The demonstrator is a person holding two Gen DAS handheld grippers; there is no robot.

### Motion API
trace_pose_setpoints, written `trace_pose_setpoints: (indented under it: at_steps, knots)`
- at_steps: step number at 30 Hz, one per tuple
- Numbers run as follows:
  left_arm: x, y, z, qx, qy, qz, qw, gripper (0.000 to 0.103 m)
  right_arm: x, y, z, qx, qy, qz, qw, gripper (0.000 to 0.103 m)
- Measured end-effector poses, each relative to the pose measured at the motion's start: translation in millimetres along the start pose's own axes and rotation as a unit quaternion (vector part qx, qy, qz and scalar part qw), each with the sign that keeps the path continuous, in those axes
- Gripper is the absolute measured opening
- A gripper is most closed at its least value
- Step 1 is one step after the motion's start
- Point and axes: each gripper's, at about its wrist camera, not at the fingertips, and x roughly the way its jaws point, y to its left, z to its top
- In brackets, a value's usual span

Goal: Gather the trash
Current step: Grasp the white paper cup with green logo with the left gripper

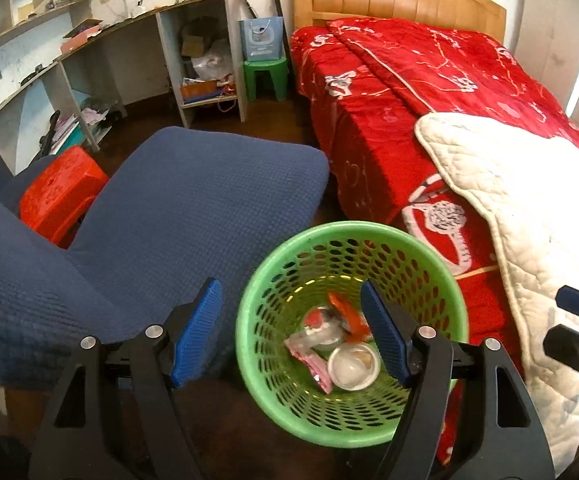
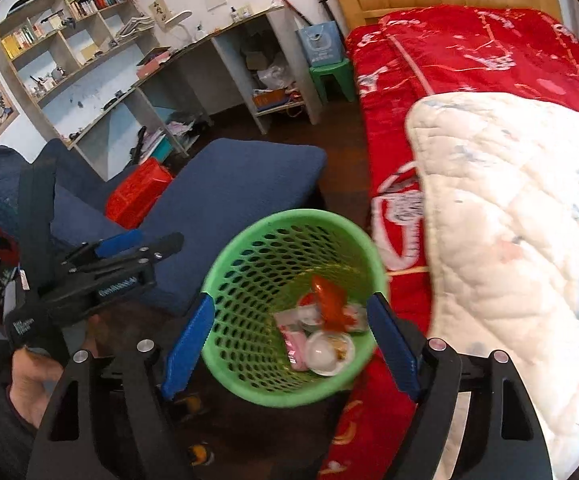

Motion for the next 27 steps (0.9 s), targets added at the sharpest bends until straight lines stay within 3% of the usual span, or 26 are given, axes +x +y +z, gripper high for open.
trace_pose_setpoints:
  at_steps: [14,27]
  knots:
    - [-26,-85,-3,0.044,-0.01,-0.047,0.9979,0.072,-104,-129,-39,0.05,-0.038,-0.131,0.989,0.076]
    - [-39,-181,0,0.087,0.0,-0.094,0.9917,0.073,-214,-277,-69,0.131,-0.084,-0.257,0.954,0.076]
